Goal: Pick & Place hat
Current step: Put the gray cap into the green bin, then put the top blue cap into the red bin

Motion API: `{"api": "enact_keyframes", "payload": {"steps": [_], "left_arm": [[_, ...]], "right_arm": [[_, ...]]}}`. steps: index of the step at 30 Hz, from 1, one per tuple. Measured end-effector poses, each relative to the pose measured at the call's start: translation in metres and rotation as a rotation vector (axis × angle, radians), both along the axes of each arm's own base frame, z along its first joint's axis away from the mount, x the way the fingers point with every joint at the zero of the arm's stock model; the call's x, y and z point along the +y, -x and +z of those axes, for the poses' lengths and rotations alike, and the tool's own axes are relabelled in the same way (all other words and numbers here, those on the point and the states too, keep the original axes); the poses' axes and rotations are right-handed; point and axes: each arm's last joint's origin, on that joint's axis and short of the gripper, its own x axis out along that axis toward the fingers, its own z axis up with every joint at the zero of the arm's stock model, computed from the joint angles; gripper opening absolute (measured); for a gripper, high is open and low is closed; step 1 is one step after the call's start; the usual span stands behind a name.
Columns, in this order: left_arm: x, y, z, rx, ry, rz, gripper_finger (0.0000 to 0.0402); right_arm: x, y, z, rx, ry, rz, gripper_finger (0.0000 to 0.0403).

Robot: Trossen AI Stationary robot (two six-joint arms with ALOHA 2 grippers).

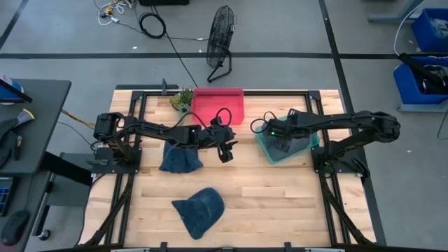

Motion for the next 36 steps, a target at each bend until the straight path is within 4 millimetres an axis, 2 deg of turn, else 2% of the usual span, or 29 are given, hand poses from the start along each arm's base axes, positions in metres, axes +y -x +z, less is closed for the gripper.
{"api": "enact_keyframes", "payload": {"steps": [4,9,13,16,21,27,31,34,36], "left_arm": [[0.002,0.000,0.000,0.000,0.000,0.005,0.0161],[0.003,0.002,0.001,0.017,-0.001,0.007,0.0161],[0.003,0.007,0.013,0.007,-0.044,-0.019,0.0161],[-0.001,0.017,0.027,0.011,-0.046,-0.031,0.0161],[-0.012,0.060,0.063,0.097,-0.015,-0.044,0.0161],[-0.018,0.133,0.094,0.248,0.118,0.018,0.0161],[-0.024,0.164,0.093,0.358,0.270,0.142,0.0161],[-0.030,0.176,0.075,0.489,0.276,0.185,0.0161],[-0.033,0.181,0.055,0.539,0.309,0.257,0.0161]], "right_arm": [[-0.001,0.000,0.008,0.017,-0.008,-0.005,0.0053],[0.000,0.006,0.032,0.094,-0.024,-0.050,0.0080],[0.001,0.008,0.052,0.102,-0.035,-0.105,0.0111],[0.002,0.007,0.060,0.092,-0.059,-0.110,0.0137],[0.005,0.001,0.066,0.005,-0.114,-0.157,0.0168],[0.020,-0.019,0.066,-0.200,-0.226,-0.135,0.0172],[0.028,-0.032,0.069,-0.322,-0.239,-0.068,0.0168],[0.033,-0.040,0.072,-0.399,-0.240,-0.037,0.0165],[0.036,-0.043,0.073,-0.430,-0.241,-0.020,0.0165]]}}
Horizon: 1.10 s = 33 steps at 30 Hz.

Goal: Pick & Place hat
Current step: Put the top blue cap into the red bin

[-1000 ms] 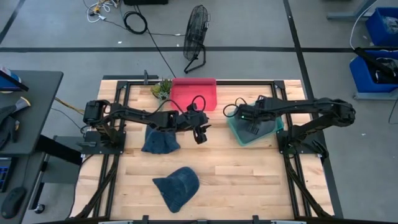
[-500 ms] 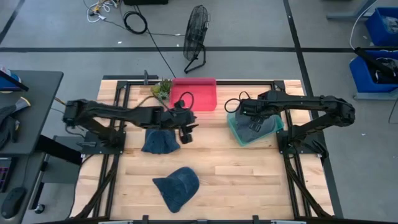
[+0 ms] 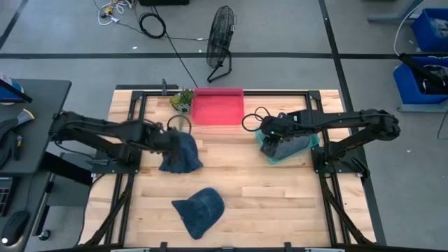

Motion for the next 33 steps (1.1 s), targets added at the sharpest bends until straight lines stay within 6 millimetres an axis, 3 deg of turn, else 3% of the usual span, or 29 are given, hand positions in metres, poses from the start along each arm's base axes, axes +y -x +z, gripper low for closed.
{"api": "enact_keyframes", "payload": {"steps": [6,12,16,25,33], "left_arm": [[0.001,0.018,-0.061,0.132,0.005,0.138,0.0161],[0.003,0.023,-0.092,0.099,0.006,0.190,0.0161],[0.003,0.021,-0.091,0.075,0.010,0.190,0.0161],[0.002,0.008,-0.067,-0.029,0.024,0.184,0.0161],[0.003,0.015,-0.090,-0.012,0.015,0.239,0.0161]], "right_arm": [[0.003,-0.001,0.000,-0.013,0.002,0.014,0.0165],[0.002,-0.002,0.001,-0.016,0.005,0.013,0.0165],[0.002,-0.002,0.001,-0.016,0.005,0.013,0.0165],[0.002,-0.003,0.001,-0.029,0.005,0.013,0.0165],[0.002,-0.003,0.001,-0.029,0.006,0.013,0.0165]]}}
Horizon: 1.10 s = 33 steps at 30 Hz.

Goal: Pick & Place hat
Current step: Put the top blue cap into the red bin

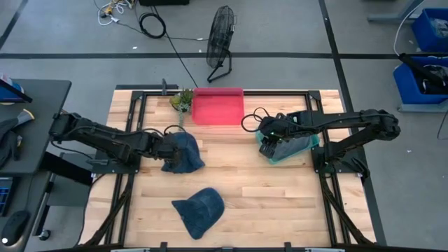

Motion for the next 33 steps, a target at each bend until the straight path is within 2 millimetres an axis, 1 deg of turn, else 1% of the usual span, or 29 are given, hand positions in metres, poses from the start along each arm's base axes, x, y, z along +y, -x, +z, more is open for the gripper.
{"api": "enact_keyframes", "payload": {"steps": [3,6,8,10,11,12,13,16,19,22,26,28,29,31,33], "left_arm": [[0.001,0.004,-0.017,-0.029,0.006,0.020,0.0161],[0.001,0.005,-0.026,-0.061,-0.007,0.026,0.0148],[0.002,0.005,-0.026,-0.060,-0.014,0.019,0.0120],[0.003,0.002,-0.022,-0.070,-0.017,0.009,0.0074],[0.003,-0.001,-0.017,-0.081,-0.021,-0.006,0.0044],[0.002,-0.006,-0.010,-0.103,-0.023,-0.020,0.0023],[0.001,-0.011,-0.001,-0.130,-0.028,-0.038,0.0015],[0.000,-0.029,0.032,-0.212,-0.090,-0.140,0.0011],[0.002,-0.044,0.070,-0.301,-0.204,-0.228,0.0006],[0.012,-0.054,0.104,-0.347,-0.304,-0.306,0.0006],[0.032,-0.059,0.137,-0.385,-0.408,-0.346,0.0006],[0.043,-0.060,0.149,-0.381,-0.478,-0.389,0.0006],[0.050,-0.061,0.151,-0.362,-0.518,-0.445,0.0006],[0.062,-0.063,0.151,-0.299,-0.594,-0.606,0.0006],[0.075,-0.067,0.148,-0.245,-0.650,-0.706,0.0006]], "right_arm": [[0.000,0.000,0.000,0.000,0.000,0.000,0.0165],[0.000,0.000,0.000,-0.001,0.000,0.000,0.0165],[0.000,0.000,0.000,-0.001,0.000,0.000,0.0165],[0.000,0.000,0.000,-0.001,0.000,0.000,0.0165],[0.000,0.000,0.000,-0.001,0.000,0.001,0.0165],[0.000,0.000,0.000,-0.001,0.001,0.001,0.0165],[0.000,0.000,0.000,-0.001,0.001,0.002,0.0165],[0.000,0.000,0.000,0.000,0.004,0.007,0.0165],[0.000,0.000,0.000,0.001,0.011,0.022,0.0165],[0.000,-0.002,0.001,-0.009,0.022,0.043,0.0165],[0.000,-0.003,0.001,-0.026,0.023,0.043,0.0165],[0.000,-0.003,0.002,-0.029,0.023,0.043,0.0165],[0.000,-0.003,0.002,-0.028,0.023,0.043,0.0165],[0.000,-0.003,0.002,-0.028,0.025,0.046,0.0165],[0.000,-0.003,0.002,-0.028,0.025,0.045,0.0165]]}}
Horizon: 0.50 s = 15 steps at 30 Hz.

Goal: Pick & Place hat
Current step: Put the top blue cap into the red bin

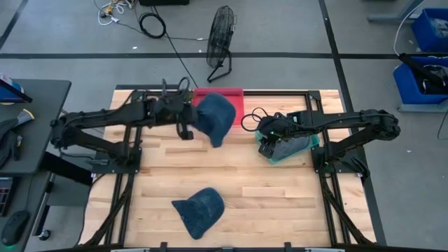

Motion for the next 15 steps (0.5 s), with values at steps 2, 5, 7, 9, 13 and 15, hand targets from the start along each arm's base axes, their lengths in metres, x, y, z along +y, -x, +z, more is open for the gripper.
{"api": "enact_keyframes", "payload": {"steps": [2,5,7,9,13,15], "left_arm": [[0.015,-0.007,-0.005,0.024,-0.053,0.002,0.0007],[0.041,-0.021,-0.021,0.093,-0.132,0.015,0.0006],[0.059,-0.031,-0.033,0.177,-0.253,-0.031,0.0005],[0.076,-0.040,-0.041,0.217,-0.364,-0.060,0.0006],[0.110,-0.054,-0.058,0.208,-0.424,-0.121,0.0008],[0.126,-0.058,-0.068,0.232,-0.396,-0.130,0.0006]], "right_arm": [[0.000,0.000,0.000,0.000,0.000,0.000,0.0165],[0.000,0.000,0.000,0.000,0.001,0.001,0.0165],[0.000,0.000,0.000,0.001,0.003,0.006,0.0165],[0.000,0.000,0.000,0.000,0.006,0.011,0.0165],[0.000,0.000,0.000,0.004,0.014,0.027,0.0165],[0.000,0.000,0.000,0.003,0.015,0.028,0.0165]]}}
